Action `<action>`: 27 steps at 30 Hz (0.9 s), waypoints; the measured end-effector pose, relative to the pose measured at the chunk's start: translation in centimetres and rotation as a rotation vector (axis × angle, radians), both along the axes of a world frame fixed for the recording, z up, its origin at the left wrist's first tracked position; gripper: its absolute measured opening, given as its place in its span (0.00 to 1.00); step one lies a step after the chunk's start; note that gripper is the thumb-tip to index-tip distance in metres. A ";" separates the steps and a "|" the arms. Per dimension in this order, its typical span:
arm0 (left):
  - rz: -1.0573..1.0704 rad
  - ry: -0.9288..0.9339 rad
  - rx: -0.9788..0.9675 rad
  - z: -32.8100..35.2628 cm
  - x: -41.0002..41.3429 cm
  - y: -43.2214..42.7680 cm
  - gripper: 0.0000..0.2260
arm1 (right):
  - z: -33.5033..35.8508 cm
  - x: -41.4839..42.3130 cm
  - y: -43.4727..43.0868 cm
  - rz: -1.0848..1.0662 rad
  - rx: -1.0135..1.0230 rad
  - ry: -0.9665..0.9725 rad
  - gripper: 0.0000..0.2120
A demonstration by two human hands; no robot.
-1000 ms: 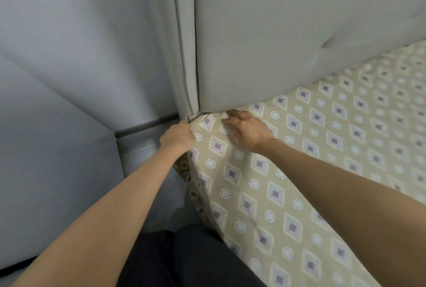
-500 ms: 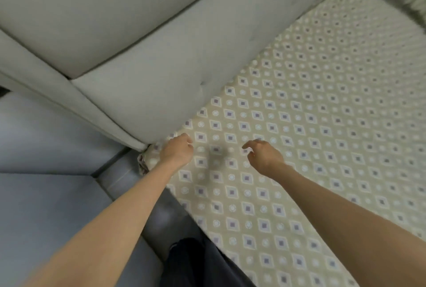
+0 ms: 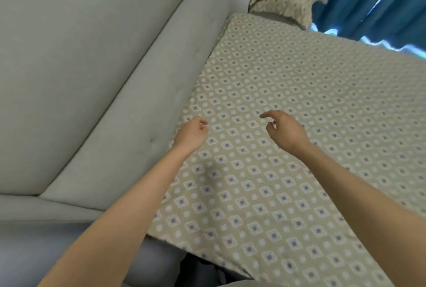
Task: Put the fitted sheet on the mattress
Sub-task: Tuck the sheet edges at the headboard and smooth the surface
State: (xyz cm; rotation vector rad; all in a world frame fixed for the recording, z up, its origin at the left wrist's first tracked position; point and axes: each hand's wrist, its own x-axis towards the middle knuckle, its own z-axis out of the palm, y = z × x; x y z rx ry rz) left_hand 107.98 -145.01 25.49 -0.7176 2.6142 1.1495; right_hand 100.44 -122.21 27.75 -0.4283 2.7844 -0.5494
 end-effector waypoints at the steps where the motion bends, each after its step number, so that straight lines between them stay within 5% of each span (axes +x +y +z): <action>1: -0.022 0.022 0.014 0.9 -0.6 0.3 0.14 | 0.9 0.0 0.6 -0.032 -0.024 0.020 0.17; 16: -0.476 0.095 0.063 6.1 -2.9 13.0 0.14 | 5.6 9.3 15.7 -0.388 0.032 0.071 0.16; 27: -0.512 0.030 0.055 2.6 -2.3 27.0 0.14 | 2.5 10.9 30.9 -0.301 0.161 -0.036 0.16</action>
